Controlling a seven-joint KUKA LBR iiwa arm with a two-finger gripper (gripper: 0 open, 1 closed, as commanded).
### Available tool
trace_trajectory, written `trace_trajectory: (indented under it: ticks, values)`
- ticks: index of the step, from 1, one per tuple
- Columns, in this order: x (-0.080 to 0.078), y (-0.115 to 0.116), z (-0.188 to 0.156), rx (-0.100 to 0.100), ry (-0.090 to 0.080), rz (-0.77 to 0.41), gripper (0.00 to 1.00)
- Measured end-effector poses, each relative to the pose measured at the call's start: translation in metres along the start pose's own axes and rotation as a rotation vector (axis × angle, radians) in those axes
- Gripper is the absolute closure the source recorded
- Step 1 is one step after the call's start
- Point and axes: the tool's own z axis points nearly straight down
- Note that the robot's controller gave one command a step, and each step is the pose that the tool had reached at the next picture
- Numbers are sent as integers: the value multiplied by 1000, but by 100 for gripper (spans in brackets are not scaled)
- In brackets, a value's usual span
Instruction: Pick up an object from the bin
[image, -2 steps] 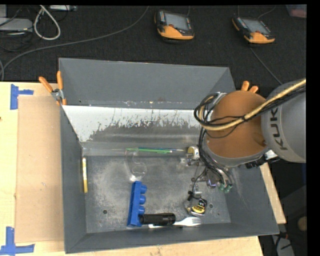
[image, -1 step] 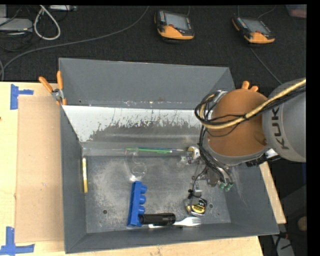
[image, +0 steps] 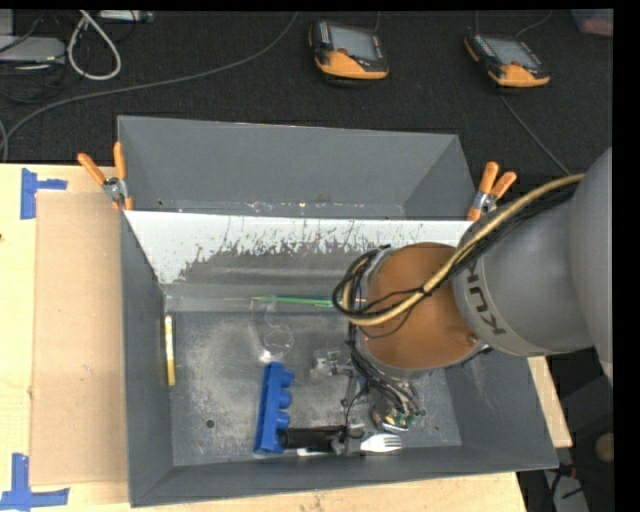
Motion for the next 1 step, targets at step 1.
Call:
trace_trajectory:
  ticks: [1]
  values:
    - [-14, 61, -17, 3, -8, -388, 0]
